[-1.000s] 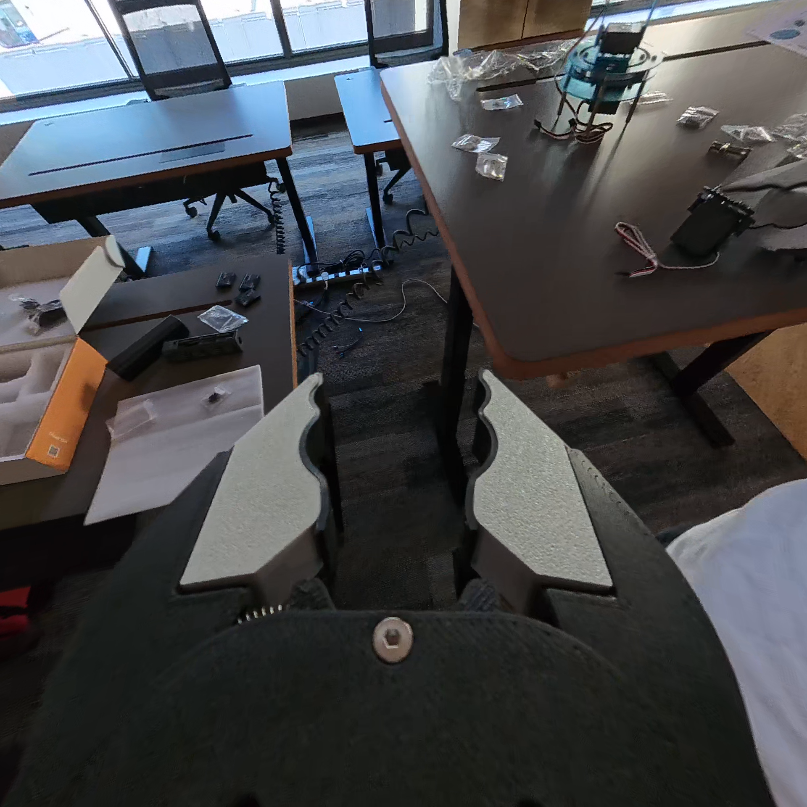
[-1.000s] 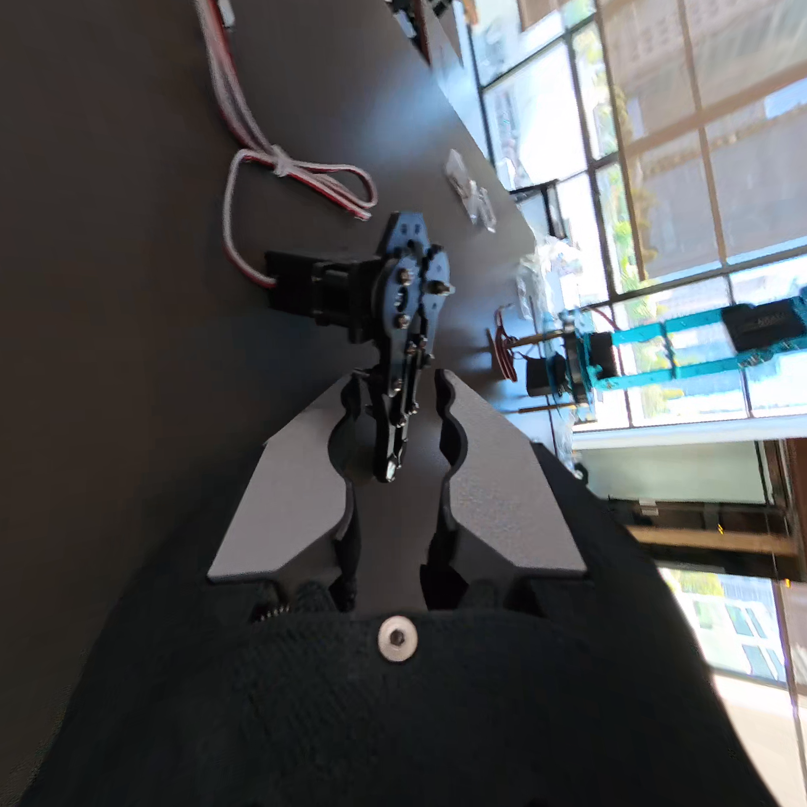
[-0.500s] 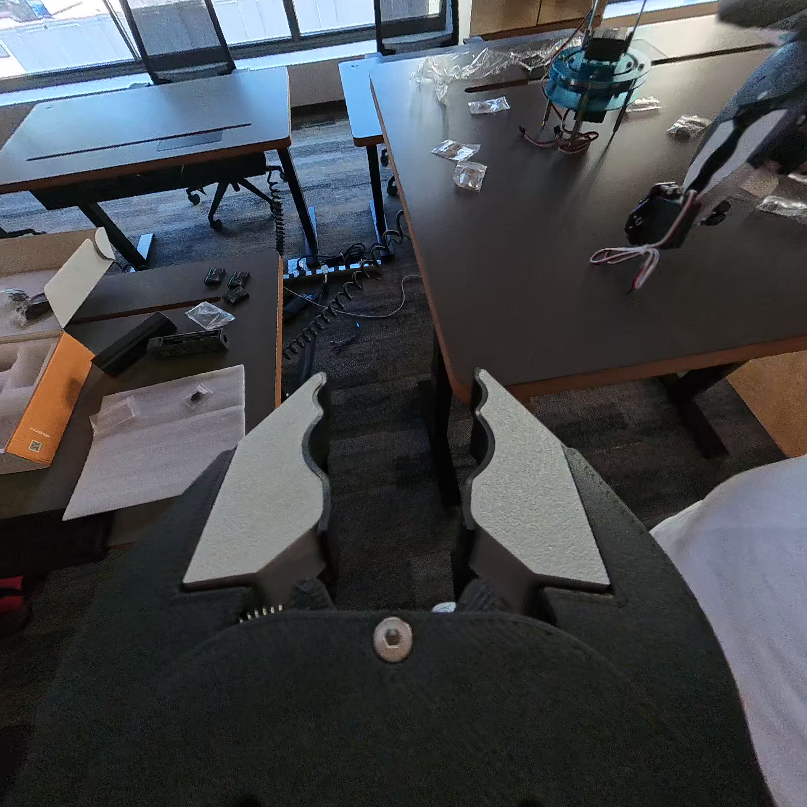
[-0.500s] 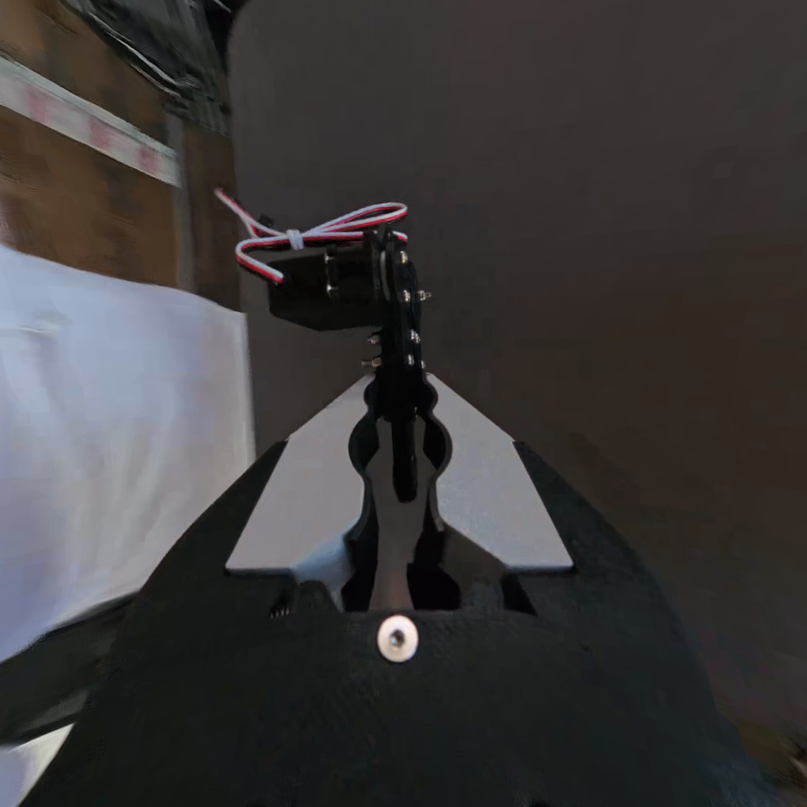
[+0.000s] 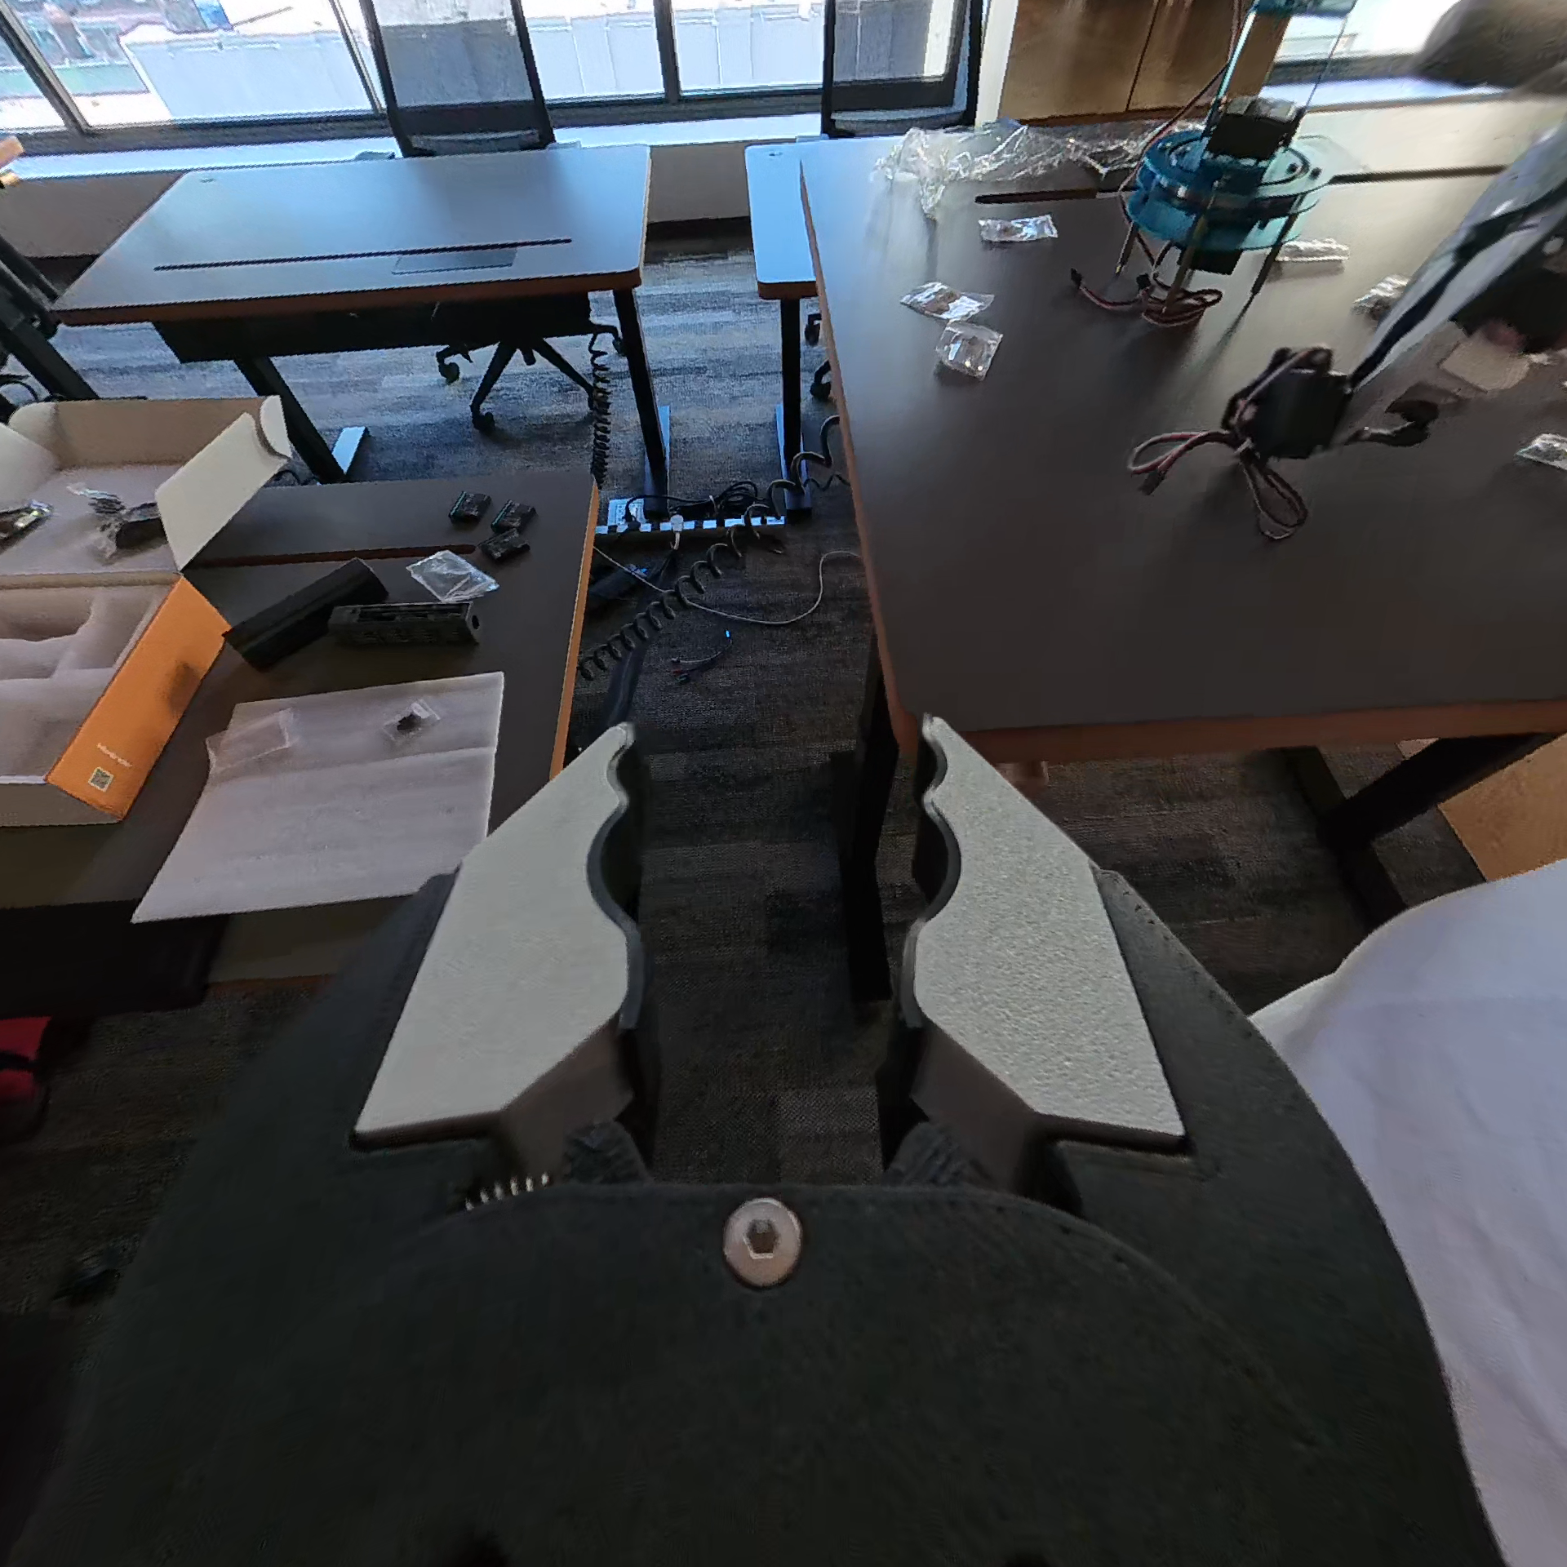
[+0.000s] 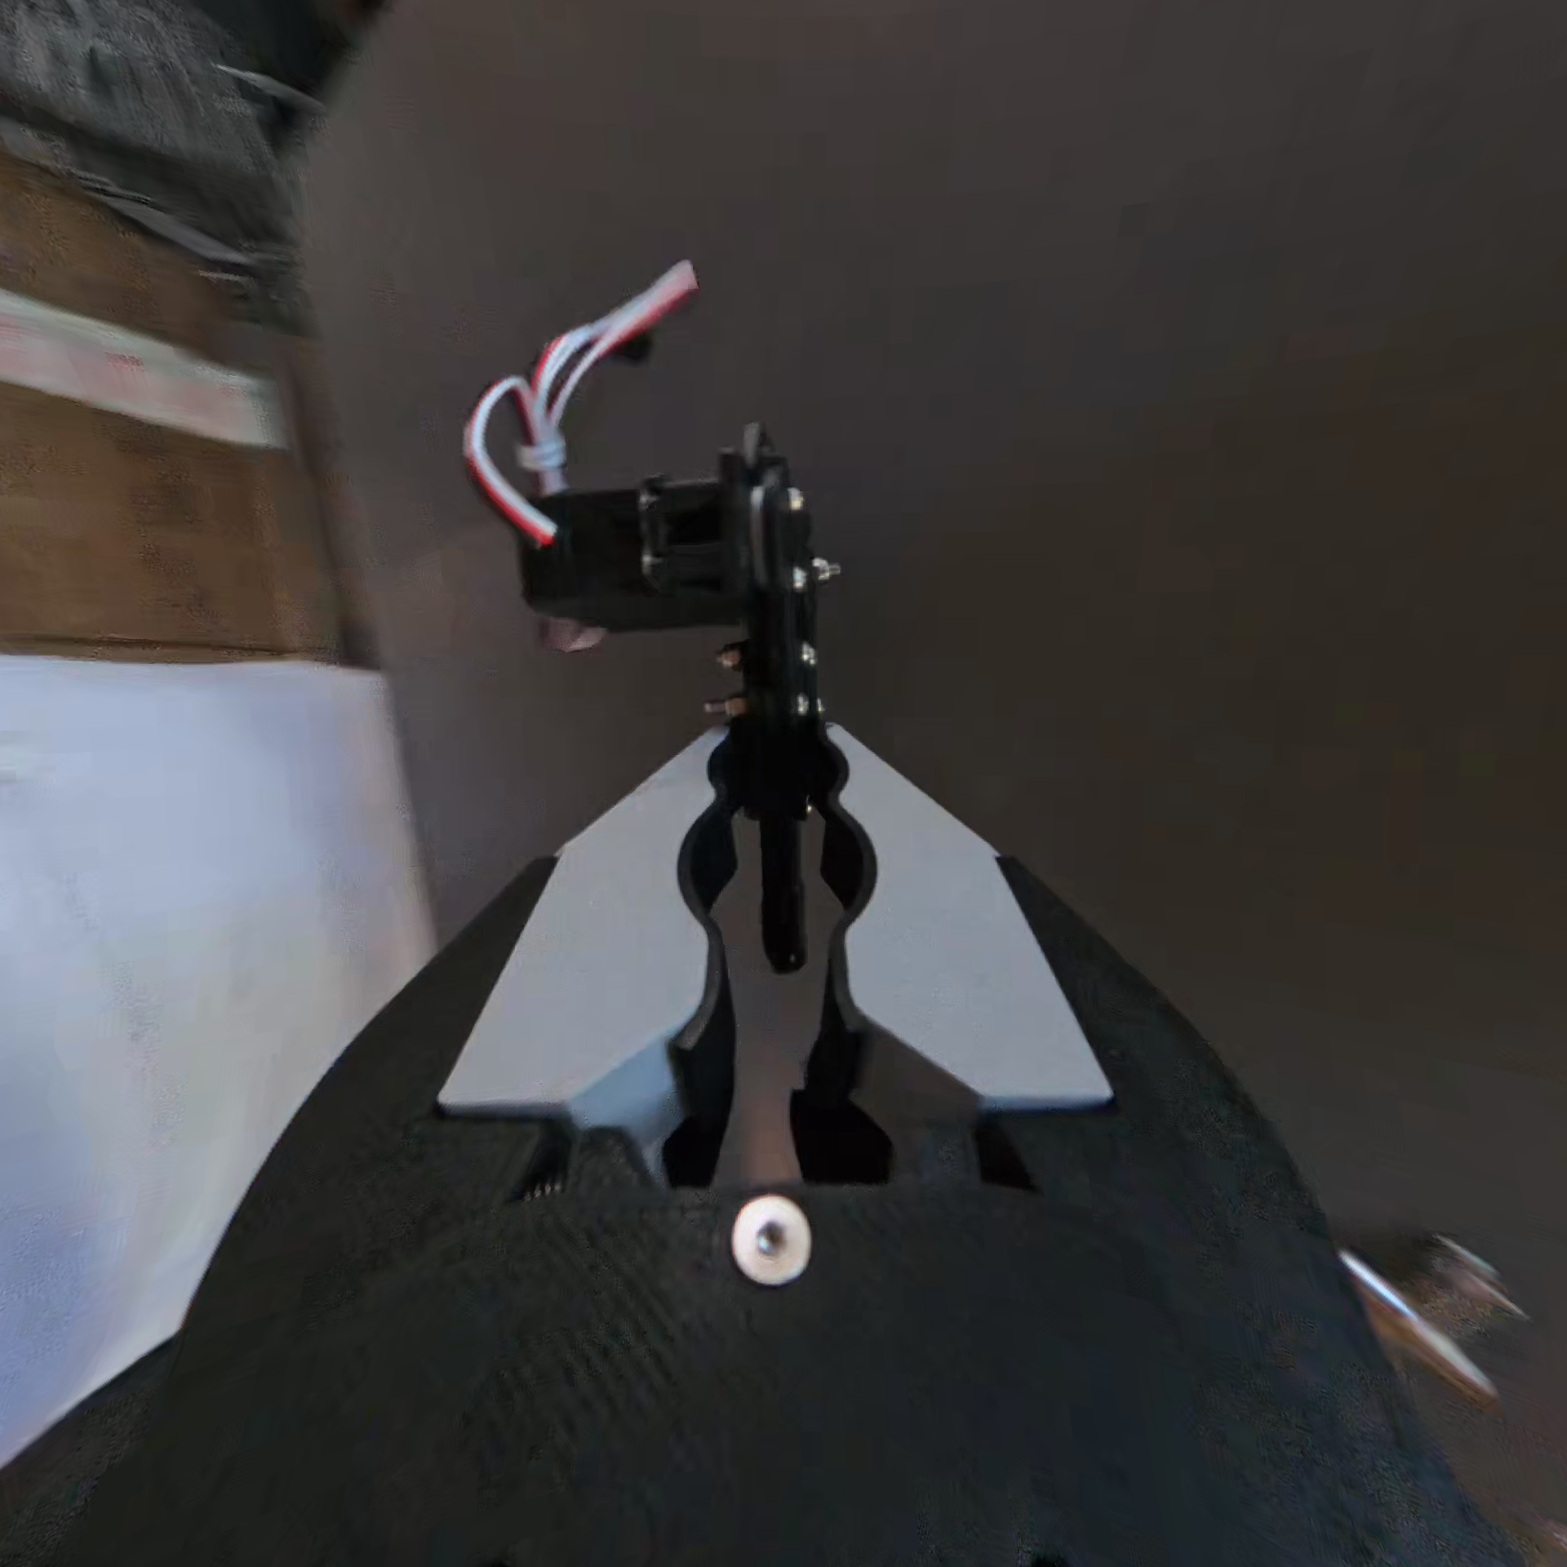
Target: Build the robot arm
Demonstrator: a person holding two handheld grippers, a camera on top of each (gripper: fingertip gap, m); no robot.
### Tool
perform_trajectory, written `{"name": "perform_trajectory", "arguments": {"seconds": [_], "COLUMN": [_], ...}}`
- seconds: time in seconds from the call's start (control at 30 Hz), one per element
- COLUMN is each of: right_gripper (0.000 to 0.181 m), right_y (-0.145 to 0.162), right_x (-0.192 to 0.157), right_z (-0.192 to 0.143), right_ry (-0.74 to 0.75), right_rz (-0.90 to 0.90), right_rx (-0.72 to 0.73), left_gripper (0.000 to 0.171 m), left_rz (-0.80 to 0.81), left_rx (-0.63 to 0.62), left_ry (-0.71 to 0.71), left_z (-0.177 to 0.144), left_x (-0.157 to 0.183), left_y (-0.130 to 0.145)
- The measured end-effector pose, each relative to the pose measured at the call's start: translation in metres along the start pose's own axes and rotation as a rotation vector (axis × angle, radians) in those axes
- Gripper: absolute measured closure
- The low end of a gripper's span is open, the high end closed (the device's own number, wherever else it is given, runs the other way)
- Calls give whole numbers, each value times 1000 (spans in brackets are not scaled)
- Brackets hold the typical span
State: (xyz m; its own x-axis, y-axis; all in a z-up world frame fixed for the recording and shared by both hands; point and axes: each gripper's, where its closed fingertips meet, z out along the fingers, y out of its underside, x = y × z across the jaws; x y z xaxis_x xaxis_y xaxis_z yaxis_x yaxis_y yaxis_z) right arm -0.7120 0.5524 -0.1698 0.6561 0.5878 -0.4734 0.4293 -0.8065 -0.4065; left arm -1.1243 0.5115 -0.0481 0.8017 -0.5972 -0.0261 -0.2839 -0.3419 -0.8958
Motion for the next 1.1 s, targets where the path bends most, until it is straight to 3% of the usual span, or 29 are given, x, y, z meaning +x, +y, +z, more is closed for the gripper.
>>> {"name": "perform_trajectory", "arguments": {"seconds": [0.13,0.3,0.47,0.67,0.83,0.87,0.93,1.03,1.1], "right_gripper": [167,167,167,164,164,164,139,135,134], "right_y": [-22,-34,-34,-25,-9,-3,1,23,34], "right_x": [21,18,16,5,-10,-14,-17,-28,-36], "right_z": [-21,-28,-21,0,2,2,-5,5,5], "right_ry": [530,863,1142,1091,961,930,935,834,850], "right_rz": [-326,-563,-835,-836,-717,-681,-579,-381,-235], "right_rx": [212,340,300,229,97,52,4,-147,-228], "left_gripper": [109,109,109,108,107,107,107,107,108], "left_rz": [-32,-89,-144,-178,-202,-206,-221,-225,-227], "left_rx": [-4,-39,-38,-69,-84,-84,-79,-68,-68], "left_ry": [-47,-129,-192,-212,-212,-214,-210,-198,-193], "left_z": [-7,-24,-45,-65,-87,-95,-112,-143,-168], "left_x": [-9,-37,-64,-95,-138,-150,-176,-222,-258], "left_y": [9,28,40,67,98,105,121,147,165]}}
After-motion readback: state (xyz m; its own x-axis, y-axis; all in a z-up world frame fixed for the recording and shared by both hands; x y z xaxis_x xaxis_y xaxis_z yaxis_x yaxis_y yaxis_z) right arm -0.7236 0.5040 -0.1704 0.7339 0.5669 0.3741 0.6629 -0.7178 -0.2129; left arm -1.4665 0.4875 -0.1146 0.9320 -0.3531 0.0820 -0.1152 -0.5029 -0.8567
